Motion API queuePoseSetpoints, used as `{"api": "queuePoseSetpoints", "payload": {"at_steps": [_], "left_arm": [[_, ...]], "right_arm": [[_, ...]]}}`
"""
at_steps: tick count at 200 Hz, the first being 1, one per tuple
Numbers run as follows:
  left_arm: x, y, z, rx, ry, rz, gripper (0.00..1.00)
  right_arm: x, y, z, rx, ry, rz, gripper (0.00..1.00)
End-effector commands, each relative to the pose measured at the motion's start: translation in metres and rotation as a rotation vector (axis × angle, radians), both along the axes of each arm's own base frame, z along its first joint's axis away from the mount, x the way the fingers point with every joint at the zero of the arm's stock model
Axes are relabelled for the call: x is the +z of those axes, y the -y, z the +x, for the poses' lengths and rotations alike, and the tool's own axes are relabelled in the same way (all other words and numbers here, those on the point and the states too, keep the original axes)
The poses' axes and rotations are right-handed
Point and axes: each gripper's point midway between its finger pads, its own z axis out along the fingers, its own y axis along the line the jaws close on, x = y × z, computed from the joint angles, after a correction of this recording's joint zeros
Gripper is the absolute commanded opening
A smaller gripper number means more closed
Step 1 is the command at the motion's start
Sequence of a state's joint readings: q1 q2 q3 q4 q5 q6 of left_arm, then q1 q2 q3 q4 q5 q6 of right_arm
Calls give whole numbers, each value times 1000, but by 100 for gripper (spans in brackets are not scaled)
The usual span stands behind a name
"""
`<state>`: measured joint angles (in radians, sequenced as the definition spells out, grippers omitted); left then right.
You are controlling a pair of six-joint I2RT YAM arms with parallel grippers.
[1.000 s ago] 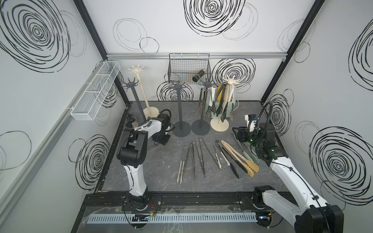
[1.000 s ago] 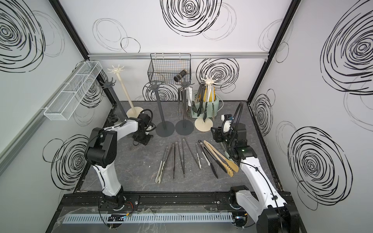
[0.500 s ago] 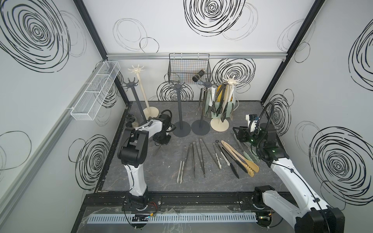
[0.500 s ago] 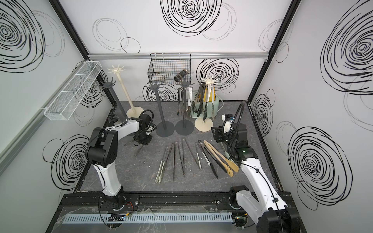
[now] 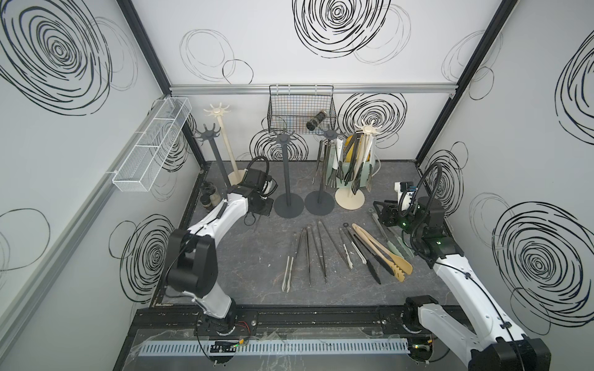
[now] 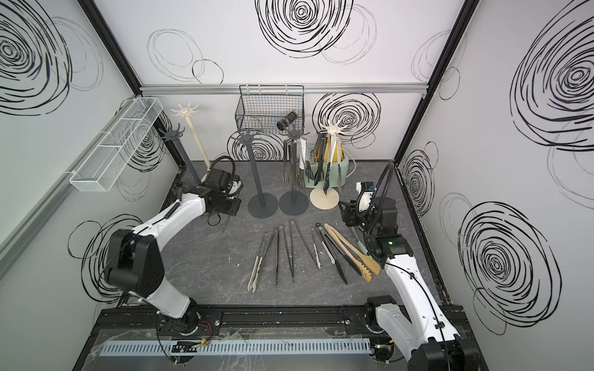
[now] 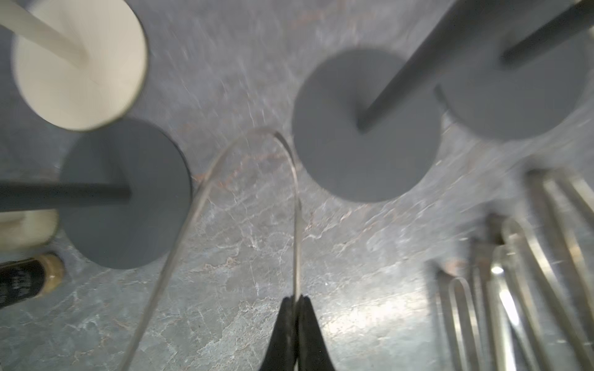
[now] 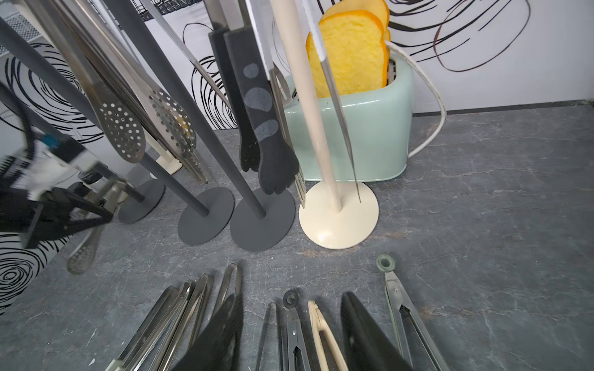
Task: Hang food tongs on kitchen utensil racks
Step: Pick up the food tongs from the center of the board, then hang the food tongs on the rack.
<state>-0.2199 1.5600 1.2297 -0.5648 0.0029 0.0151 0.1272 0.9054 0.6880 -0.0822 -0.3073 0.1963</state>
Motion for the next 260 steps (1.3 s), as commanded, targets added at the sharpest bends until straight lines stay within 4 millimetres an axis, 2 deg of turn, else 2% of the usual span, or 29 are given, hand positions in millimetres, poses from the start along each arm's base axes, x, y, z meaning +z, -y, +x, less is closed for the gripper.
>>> {"api": "queuePoseSetpoints", "payload": {"at_steps": [1,55,80,101,140,218,240,260], "left_arm": [[55,12,6,6,193,-181,0],[142,26,-24,-174,478,-357,0],[168,25,-39,-227,606,-403,0],[192,35,-49,-300,681,-483,0],[233,39,-55,-338,813,-524,0],[264,42,-18,-375,857,-526,0],[268,46,-9,-409,851,-543,0],[264,48,-1,-422,835,-556,0]], "right_arm": [[10,0,-2,14,33,-6,52],[17,-13,-3,94,77,16,51],[16,-19,-2,132,72,28,50],[14,-25,-2,169,66,37,49],[11,-30,-2,203,61,37,49],[11,-32,1,220,54,20,48],[10,-32,2,221,54,19,48],[10,-33,2,226,49,22,48]]}}
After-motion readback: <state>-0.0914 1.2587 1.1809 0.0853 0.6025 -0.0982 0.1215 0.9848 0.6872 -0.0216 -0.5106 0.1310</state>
